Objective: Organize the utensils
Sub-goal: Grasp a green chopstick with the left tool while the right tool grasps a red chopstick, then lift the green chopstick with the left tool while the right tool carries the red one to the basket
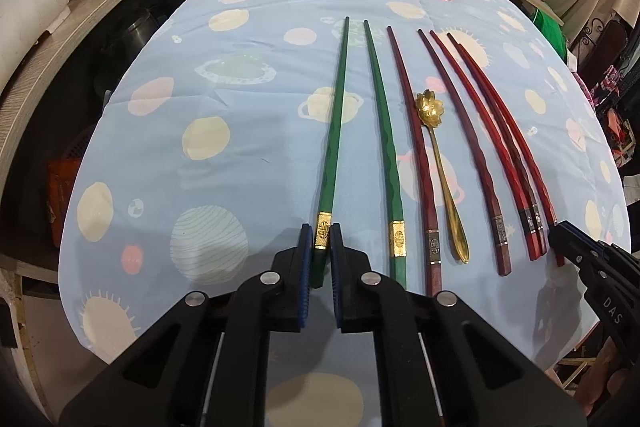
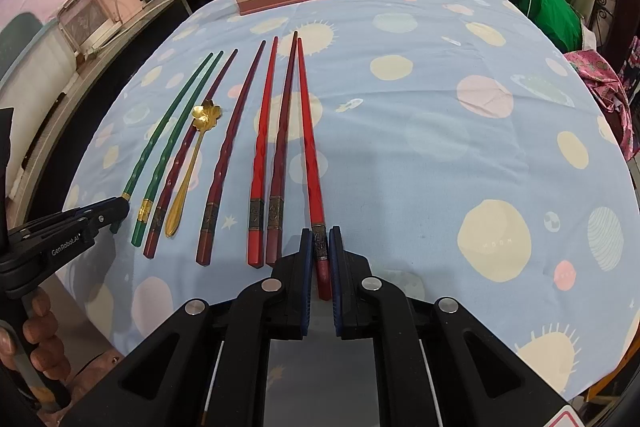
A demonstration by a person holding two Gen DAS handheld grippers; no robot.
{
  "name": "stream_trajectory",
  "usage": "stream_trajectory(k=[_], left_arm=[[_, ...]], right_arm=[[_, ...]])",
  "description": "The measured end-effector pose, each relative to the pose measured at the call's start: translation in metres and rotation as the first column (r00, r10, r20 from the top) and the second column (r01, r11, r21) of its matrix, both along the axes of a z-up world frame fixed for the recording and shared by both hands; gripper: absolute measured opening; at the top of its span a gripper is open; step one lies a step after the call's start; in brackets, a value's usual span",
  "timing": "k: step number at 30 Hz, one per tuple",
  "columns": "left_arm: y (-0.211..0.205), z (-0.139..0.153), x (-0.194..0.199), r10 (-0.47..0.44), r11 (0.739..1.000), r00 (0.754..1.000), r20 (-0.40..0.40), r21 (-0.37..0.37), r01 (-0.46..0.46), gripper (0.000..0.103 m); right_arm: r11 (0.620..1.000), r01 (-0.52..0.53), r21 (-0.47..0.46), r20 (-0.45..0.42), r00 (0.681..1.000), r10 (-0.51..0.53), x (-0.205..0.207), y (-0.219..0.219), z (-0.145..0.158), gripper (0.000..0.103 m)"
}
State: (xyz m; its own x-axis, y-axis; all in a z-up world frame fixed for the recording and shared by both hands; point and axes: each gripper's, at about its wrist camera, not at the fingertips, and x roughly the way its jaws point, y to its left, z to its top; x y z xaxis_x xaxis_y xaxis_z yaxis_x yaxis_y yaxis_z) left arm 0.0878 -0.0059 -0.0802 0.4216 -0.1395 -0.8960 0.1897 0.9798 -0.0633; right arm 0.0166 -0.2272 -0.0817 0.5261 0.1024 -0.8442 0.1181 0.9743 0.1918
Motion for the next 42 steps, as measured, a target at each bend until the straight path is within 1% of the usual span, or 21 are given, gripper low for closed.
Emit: stream_trajectory(k=[4, 8, 13, 15, 23, 29, 36, 42], left_arm=[[0.0, 0.001, 0.0, 0.004, 1.0, 1.0, -0.006, -0.009, -0.004, 0.007], [0.003, 0.007, 0.001, 0.012, 1.0, 1.0, -0.001, -0.017, -0.012, 0.007], [0.005, 0.023, 0.003, 0.022, 0.999, 1.0, 0.018, -0.043, -0.022, 0.007], [0.006, 0.031, 0.005, 0.026, 0.998, 0.999, 0.03, -0.054, -0.024, 0.007], [0.015, 0.08, 0.017, 0.052, 0.989, 0.993, 0.103, -0.14, -0.038, 0.007], [0.021, 0.121, 0.032, 0.076, 0.984, 0.98, 0.184, -0.171, -0.044, 0.007], [0.023, 0.162, 0.059, 0.1, 0.98, 0.957, 0.272, -0.192, -0.048, 0.007], [0.018, 0.204, 0.087, 0.102, 0.977, 0.93, 0.352, -0.211, -0.027, 0.007]], right_arm=[[1.0, -0.003, 0.003, 0.005, 1.0, 0.003, 0.001, 0.001, 0.002, 0.007], [1.0, -0.002, 0.008, 0.027, 1.0, 0.002, 0.0, -0.001, 0.01, 0.007], [1.0, 0.012, 0.026, 0.07, 0.997, -0.014, 0.001, -0.007, 0.028, 0.007], [0.999, 0.02, 0.036, 0.097, 0.995, -0.023, 0.002, -0.011, 0.039, 0.007], [0.996, 0.052, 0.066, 0.227, 0.972, -0.066, 0.01, -0.031, 0.094, 0.007], [0.992, 0.068, 0.102, 0.309, 0.946, -0.097, 0.023, -0.048, 0.131, 0.007], [0.992, 0.082, 0.095, 0.38, 0.918, -0.112, 0.045, -0.06, 0.161, 0.007], [0.992, 0.092, 0.09, 0.427, 0.896, -0.122, 0.066, -0.07, 0.184, 0.007]])
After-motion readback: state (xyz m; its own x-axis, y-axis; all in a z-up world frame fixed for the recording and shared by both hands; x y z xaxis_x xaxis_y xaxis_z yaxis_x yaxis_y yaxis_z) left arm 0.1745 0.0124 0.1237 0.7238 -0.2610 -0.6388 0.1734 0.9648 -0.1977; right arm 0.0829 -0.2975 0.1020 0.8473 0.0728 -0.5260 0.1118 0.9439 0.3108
